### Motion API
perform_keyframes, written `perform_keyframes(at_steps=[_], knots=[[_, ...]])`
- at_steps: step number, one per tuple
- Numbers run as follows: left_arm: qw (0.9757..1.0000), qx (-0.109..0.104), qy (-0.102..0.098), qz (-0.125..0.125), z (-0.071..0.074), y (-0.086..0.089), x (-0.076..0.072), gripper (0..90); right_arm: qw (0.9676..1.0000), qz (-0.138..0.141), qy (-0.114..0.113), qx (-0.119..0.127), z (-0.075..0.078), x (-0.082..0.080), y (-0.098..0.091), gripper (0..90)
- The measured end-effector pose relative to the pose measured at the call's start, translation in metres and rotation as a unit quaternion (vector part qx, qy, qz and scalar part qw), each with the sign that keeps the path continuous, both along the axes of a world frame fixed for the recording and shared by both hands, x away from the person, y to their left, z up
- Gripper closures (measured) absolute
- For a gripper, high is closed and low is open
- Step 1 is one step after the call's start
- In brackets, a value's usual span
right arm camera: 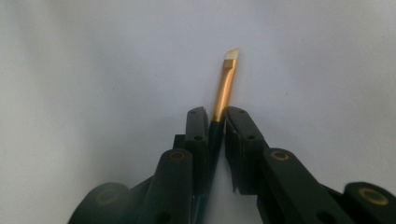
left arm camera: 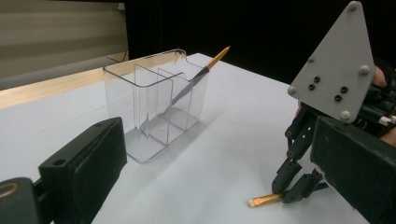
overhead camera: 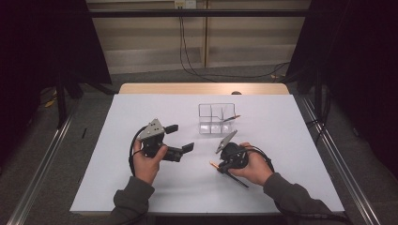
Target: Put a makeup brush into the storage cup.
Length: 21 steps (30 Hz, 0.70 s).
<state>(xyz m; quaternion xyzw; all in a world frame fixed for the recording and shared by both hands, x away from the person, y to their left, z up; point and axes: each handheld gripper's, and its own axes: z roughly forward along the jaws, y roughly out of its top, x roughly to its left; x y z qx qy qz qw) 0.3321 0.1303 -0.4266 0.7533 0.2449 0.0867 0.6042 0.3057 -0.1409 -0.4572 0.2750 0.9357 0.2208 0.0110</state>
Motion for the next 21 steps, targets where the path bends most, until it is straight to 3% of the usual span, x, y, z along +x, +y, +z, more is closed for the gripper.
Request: perform_keyframes(at_steps=[12,21], knots=[[0.9999,0.012,0.000,0.007,-0.0003,0.0006,-0.0014,3.6,0.9999,-0.012,-0.003,-0.004,0.0009,0.0002,0.0012,84.9],[1.0000,0.005,0.001,0.003,-0.0008,0.0027,0.0001,3.6,0.9995,-0.025,-0.007,0.020,-0.0005,0.0002,-0.0027,84.9]])
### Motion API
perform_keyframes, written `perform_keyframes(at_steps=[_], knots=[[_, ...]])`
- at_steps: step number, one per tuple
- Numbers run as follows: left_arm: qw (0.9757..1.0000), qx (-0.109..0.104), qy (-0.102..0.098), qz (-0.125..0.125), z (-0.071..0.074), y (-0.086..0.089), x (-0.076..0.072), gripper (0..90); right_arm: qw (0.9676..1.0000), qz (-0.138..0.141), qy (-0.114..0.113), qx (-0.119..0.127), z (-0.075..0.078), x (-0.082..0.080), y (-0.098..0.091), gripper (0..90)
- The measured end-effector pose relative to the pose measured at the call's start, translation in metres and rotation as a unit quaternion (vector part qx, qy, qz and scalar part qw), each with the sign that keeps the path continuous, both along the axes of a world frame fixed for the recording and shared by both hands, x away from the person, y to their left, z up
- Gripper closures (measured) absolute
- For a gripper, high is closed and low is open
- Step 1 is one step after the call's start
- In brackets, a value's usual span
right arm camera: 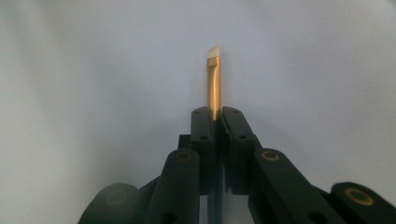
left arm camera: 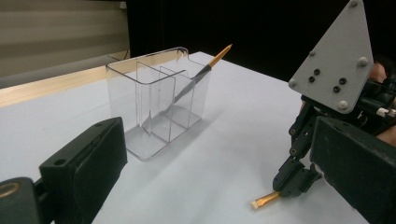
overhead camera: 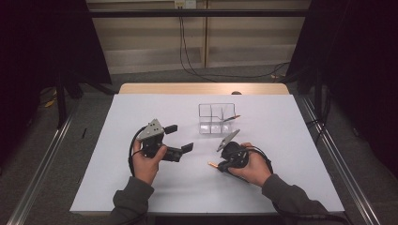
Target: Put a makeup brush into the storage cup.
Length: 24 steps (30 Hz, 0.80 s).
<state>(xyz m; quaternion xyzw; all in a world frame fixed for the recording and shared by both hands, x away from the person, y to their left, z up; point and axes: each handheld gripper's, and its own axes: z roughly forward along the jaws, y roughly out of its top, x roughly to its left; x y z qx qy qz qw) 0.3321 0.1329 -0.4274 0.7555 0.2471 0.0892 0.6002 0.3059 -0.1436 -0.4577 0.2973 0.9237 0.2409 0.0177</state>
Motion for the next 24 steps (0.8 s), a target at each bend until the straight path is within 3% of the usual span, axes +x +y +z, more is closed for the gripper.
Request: perform_keyframes(at_steps=[5,12,14,20,24], knots=[[1.0000,0.006,-0.001,0.005,0.001,0.001,0.000,3.7,0.9994,-0.016,-0.005,0.032,0.002,0.003,-0.005,84.9],[1.0000,0.003,-0.002,0.006,0.001,0.001,-0.001,3.7,0.9967,-0.035,-0.028,0.068,0.010,0.005,-0.011,84.9],[1.0000,0.002,-0.002,0.006,0.001,0.001,-0.001,3.7,0.9944,-0.041,-0.035,0.090,0.013,0.006,-0.014,84.9],[0.9999,0.004,-0.002,0.010,0.002,0.001,-0.001,3.7,0.9888,-0.067,-0.061,0.119,0.017,0.006,-0.022,84.9],[0.9999,0.004,-0.002,0.010,0.002,0.001,-0.001,3.7,0.9824,-0.077,-0.084,0.148,0.020,0.006,-0.026,84.9]])
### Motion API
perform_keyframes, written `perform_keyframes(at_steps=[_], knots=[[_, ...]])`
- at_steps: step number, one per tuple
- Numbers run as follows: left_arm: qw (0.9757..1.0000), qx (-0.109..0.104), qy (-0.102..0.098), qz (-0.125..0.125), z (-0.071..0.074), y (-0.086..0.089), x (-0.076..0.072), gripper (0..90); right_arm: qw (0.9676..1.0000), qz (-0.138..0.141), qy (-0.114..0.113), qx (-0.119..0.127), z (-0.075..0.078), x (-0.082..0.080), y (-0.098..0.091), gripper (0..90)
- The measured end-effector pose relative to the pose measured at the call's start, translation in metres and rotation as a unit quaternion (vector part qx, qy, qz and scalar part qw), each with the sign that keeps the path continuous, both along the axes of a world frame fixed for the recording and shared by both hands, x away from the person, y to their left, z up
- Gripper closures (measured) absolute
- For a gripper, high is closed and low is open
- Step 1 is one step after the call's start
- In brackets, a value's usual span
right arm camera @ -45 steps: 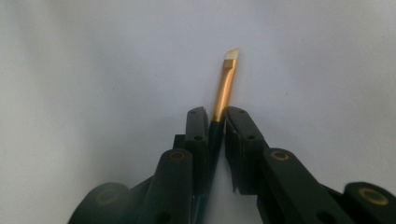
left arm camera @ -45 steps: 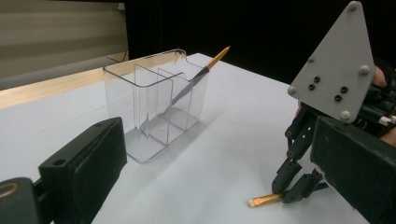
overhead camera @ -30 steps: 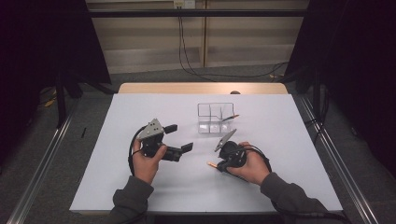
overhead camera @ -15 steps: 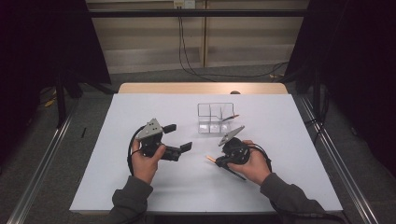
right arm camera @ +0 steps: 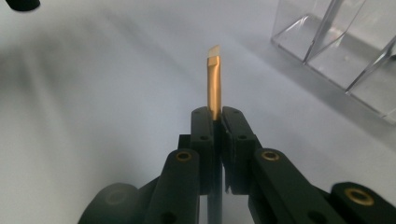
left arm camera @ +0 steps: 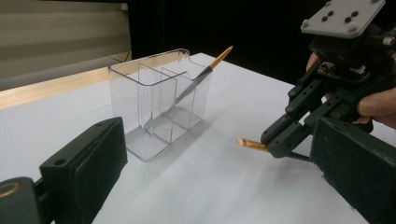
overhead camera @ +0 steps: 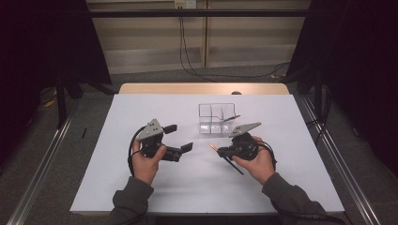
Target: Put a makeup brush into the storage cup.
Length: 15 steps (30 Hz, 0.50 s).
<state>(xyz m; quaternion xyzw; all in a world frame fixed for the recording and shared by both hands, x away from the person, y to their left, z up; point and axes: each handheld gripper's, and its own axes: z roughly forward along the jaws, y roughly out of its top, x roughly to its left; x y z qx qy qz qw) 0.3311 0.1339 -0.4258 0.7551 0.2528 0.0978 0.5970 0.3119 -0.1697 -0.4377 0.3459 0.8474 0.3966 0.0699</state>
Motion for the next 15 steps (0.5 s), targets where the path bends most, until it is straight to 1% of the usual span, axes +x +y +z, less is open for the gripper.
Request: perform_keyframes(at_steps=[3,4,6,7,15], knots=[[1.0000,0.000,0.000,-0.001,-0.0003,0.0000,0.0001,3.7,0.9996,-0.013,-0.021,0.015,0.0046,-0.0009,-0.0027,84.9],[1.0000,-0.002,0.000,-0.005,-0.0006,0.0001,0.0005,3.7,0.9994,-0.015,-0.026,0.019,0.0055,-0.0008,-0.0035,84.9],[1.0000,-0.003,0.001,-0.005,-0.0006,0.0000,0.0005,3.7,0.9990,-0.020,-0.030,0.027,0.0071,-0.0004,-0.0050,84.9],[1.0000,0.000,0.000,0.001,-0.0002,-0.0002,0.0000,3.7,0.9987,-0.024,-0.032,0.031,0.0077,-0.0001,-0.0057,84.9],[1.0000,0.000,0.001,-0.002,0.0001,0.0006,0.0002,3.7,0.9951,-0.049,-0.060,0.062,0.0113,0.0008,-0.0092,84.9]])
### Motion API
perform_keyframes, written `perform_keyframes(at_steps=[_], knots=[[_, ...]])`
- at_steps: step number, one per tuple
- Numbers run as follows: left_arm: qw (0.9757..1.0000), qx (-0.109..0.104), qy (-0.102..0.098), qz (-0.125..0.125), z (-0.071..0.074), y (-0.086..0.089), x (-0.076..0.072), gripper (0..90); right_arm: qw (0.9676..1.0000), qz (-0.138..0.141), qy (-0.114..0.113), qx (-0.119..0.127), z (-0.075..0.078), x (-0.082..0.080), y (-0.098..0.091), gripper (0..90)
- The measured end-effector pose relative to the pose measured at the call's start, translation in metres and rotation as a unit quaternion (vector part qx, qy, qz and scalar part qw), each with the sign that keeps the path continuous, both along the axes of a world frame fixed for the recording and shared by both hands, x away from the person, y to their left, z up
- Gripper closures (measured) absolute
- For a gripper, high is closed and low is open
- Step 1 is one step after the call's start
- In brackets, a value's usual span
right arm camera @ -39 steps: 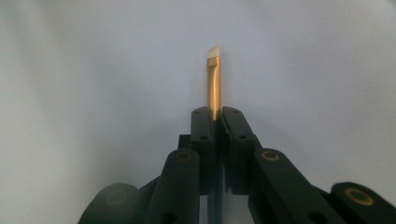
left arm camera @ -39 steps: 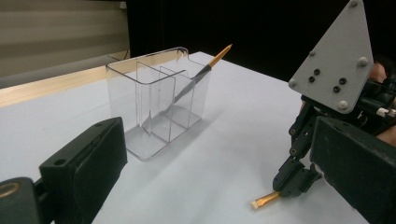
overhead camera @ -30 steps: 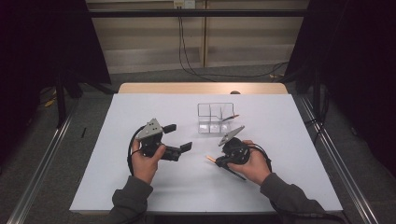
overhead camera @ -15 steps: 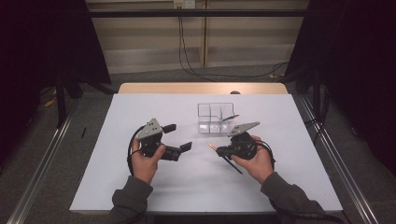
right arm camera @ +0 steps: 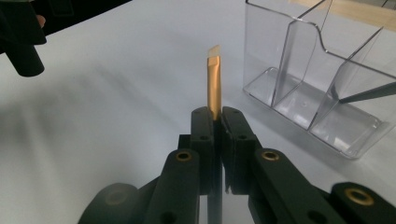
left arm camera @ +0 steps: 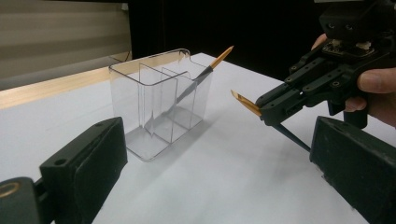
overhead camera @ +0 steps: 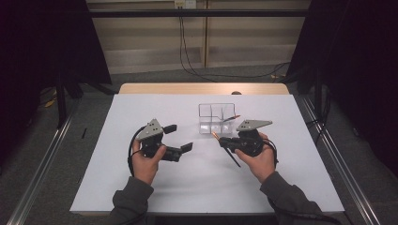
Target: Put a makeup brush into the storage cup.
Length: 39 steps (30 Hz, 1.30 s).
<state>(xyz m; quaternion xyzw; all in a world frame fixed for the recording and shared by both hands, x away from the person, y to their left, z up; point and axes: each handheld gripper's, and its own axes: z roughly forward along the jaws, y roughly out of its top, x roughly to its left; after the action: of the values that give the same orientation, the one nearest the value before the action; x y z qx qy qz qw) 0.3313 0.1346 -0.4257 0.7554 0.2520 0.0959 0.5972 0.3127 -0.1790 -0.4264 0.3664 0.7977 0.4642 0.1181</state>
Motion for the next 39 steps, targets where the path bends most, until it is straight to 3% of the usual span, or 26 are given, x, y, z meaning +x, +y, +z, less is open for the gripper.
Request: perform_keyframes(at_steps=[14,18,39], knots=[[1.0000,-0.004,0.001,0.004,0.000,0.001,0.000,3.7,0.9978,-0.019,-0.046,0.043,0.008,0.003,-0.001,84.9],[0.9999,-0.008,0.001,-0.007,-0.001,0.001,0.001,3.7,0.9961,-0.029,-0.060,0.059,0.010,0.003,-0.002,84.9],[1.0000,-0.004,0.001,0.000,0.000,0.003,0.001,3.7,0.9868,-0.054,-0.101,0.114,0.022,0.010,-0.008,84.9]])
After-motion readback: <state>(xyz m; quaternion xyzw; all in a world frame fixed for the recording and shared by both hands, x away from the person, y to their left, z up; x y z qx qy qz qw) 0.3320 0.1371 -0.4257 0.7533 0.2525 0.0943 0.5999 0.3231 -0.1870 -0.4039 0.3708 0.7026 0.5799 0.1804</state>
